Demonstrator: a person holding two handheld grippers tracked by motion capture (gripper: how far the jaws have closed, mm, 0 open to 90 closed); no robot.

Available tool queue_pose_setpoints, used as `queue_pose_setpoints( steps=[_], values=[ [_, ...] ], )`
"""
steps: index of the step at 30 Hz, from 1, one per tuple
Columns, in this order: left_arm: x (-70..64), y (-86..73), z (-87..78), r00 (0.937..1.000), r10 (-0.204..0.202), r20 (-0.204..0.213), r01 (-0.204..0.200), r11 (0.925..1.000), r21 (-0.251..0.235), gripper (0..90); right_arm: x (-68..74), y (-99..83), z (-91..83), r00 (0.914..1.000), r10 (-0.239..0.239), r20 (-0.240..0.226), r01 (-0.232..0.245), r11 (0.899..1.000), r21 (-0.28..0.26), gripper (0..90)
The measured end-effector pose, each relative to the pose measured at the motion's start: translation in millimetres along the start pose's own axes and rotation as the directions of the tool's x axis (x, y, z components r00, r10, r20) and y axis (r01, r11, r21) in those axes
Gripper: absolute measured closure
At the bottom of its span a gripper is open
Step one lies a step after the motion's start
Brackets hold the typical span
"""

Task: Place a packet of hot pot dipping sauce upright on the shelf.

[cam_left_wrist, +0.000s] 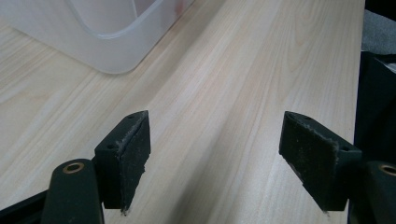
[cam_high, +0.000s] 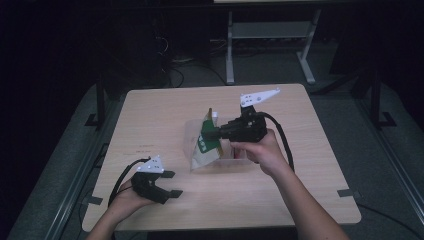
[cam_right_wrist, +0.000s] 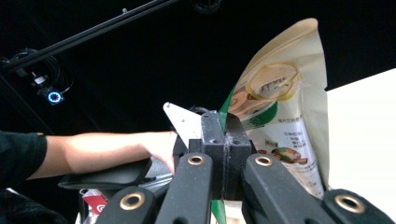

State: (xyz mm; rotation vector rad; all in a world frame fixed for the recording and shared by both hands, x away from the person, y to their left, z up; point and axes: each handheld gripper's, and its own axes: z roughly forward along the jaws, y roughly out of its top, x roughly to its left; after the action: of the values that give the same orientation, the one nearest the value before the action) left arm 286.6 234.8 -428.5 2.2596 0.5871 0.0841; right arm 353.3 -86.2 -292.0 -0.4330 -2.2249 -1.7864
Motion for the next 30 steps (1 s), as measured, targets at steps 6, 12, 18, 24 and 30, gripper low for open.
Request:
queue_pose_setpoints(
  steps=[6, 12, 18, 24, 30],
  values=[
    [1.9, -1.0, -1.0, 1.0000, -0.002, -0.003, 0.002, 1.0000, 0.000, 24.7, -10.1, 15.5, 4.3, 0.9998, -0.010, 0.015, 0.010, 1.000, 0.004, 90.0],
    [1.6, -1.7, -0.5, 0.9999, -0.016, -0.002, 0.016, 0.9999, 0.001, 24.7, -21.5, 22.7, 6.7, 0.9993, 0.001, 0.038, -0.002, 1.000, 0.017, 90.0],
    [1.6, -2.2, 1.2, 0.9999, -0.017, 0.002, 0.017, 0.9998, 0.009, 24.6, -36.6, 27.2, 10.9, 0.9973, 0.027, 0.069, -0.031, 0.998, 0.056, 90.0],
    [1.5, -2.5, 3.0, 0.9999, -0.010, 0.007, 0.010, 0.9996, 0.025, 23.7, -51.5, 26.7, 14.1, 0.9937, 0.042, 0.104, -0.051, 0.995, 0.086, 90.0],
    [1.7, -2.4, 3.1, 0.9999, -0.009, 0.005, 0.009, 0.9996, 0.028, 23.5, -63.4, 23.2, 14.6, 0.9878, 0.056, 0.145, -0.073, 0.991, 0.115, 90.0]
  ],
)
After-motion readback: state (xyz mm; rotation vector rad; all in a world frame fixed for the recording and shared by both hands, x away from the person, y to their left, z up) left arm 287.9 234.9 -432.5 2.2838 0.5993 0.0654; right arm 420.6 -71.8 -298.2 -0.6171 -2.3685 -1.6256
